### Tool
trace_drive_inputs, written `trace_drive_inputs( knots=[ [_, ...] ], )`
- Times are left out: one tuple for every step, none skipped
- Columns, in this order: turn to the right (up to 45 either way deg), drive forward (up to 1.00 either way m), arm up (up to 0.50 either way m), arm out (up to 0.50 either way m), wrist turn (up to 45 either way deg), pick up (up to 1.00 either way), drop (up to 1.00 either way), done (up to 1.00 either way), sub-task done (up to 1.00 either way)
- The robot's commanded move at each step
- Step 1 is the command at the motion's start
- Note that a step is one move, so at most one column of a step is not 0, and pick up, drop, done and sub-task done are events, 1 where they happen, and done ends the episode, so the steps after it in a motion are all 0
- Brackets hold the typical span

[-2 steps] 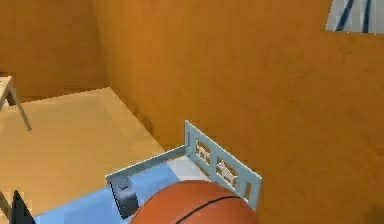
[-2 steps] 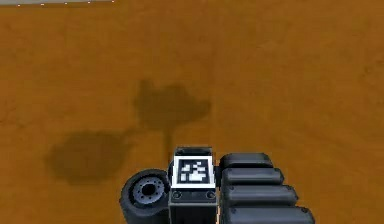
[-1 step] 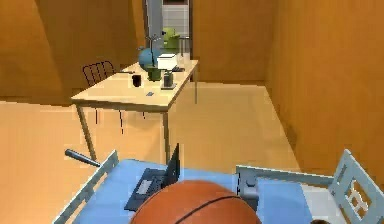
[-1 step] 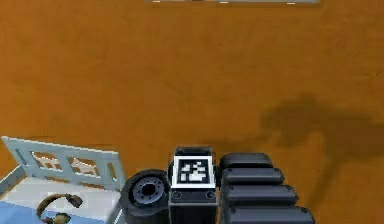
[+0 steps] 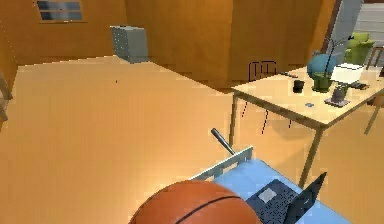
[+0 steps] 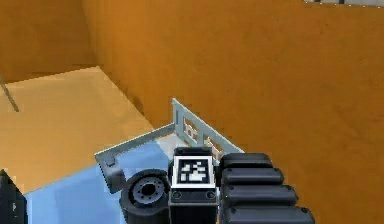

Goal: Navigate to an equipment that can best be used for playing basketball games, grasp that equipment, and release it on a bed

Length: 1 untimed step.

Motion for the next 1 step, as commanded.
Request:
trace_drive_inputs(
  knots=[
    [-21.0, 0.0, 0.0, 0.0, 0.0, 0.0, 0.0, 0.0, 0.0]
  ],
)
